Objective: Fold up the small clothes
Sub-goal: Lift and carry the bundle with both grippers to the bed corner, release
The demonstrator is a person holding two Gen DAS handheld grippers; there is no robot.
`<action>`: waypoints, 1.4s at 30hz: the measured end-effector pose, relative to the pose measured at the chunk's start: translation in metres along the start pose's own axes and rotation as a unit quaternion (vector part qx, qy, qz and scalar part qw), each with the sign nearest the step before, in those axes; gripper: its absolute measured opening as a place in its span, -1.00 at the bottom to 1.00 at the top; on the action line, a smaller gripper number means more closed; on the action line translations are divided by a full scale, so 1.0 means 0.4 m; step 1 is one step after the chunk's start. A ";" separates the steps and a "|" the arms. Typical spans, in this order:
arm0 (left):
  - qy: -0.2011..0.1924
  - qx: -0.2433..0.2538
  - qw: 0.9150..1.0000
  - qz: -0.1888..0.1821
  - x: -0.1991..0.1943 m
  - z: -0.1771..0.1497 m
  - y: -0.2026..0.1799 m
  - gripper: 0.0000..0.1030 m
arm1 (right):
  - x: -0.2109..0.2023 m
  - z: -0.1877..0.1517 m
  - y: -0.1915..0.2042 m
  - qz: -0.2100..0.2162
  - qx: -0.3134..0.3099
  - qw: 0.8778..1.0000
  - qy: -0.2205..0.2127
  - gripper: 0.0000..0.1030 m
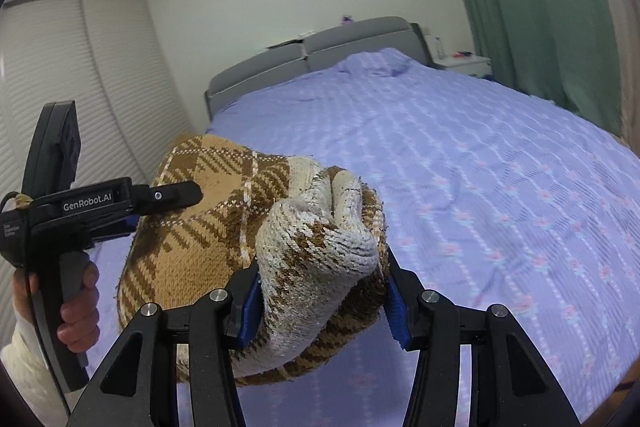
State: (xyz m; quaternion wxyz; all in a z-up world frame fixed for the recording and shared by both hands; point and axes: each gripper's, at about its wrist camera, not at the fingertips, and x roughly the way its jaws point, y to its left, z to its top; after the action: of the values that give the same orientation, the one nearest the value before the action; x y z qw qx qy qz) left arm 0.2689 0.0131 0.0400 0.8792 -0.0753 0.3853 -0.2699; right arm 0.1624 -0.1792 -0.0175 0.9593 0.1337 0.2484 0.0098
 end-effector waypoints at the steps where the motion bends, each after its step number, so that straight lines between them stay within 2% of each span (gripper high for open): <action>1: -0.003 -0.002 1.000 0.003 -0.018 -0.004 0.018 0.13 | 0.002 -0.002 0.026 0.005 -0.008 1.000 0.000 0.00; 6: -0.018 -0.025 0.999 0.024 -0.121 -0.036 0.161 0.13 | 0.030 -0.019 0.163 0.037 -0.035 0.999 0.009 0.00; 13: -0.027 -0.055 0.996 0.065 -0.260 -0.065 0.391 0.13 | 0.120 -0.049 0.391 0.087 -0.081 0.993 0.027 0.00; 16: -0.023 -0.054 0.995 0.083 -0.294 -0.060 0.482 0.13 | 0.177 -0.062 0.495 0.106 -0.093 0.989 0.037 0.00; 24: -0.019 -0.063 0.991 0.118 -0.365 -0.038 0.725 0.12 | 0.314 -0.103 0.718 0.122 -0.134 0.982 0.051 -0.02; 30: 0.000 -0.042 0.989 0.143 -0.386 -0.021 0.903 0.12 | 0.412 -0.151 0.868 0.130 -0.136 0.980 0.067 -0.02; 36: 0.040 -0.005 0.981 0.191 -0.335 -0.030 1.001 0.10 | 0.481 -0.240 0.996 0.114 -0.142 0.980 0.076 -0.02; 39: 0.060 -0.009 0.977 0.203 -0.316 -0.053 1.062 0.05 | 0.492 -0.291 1.053 0.115 -0.157 0.978 0.080 -0.02; 42: 0.074 -0.020 0.974 0.215 -0.299 -0.082 1.112 -0.06 | 0.505 -0.330 1.098 0.133 -0.169 0.971 0.101 -0.02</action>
State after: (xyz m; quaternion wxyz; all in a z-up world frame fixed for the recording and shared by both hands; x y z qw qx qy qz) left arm 0.3640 0.4543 -0.0582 0.8839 0.0118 0.4622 -0.0712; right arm 0.2971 0.2947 -0.1095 0.9280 -0.0003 0.3187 0.1929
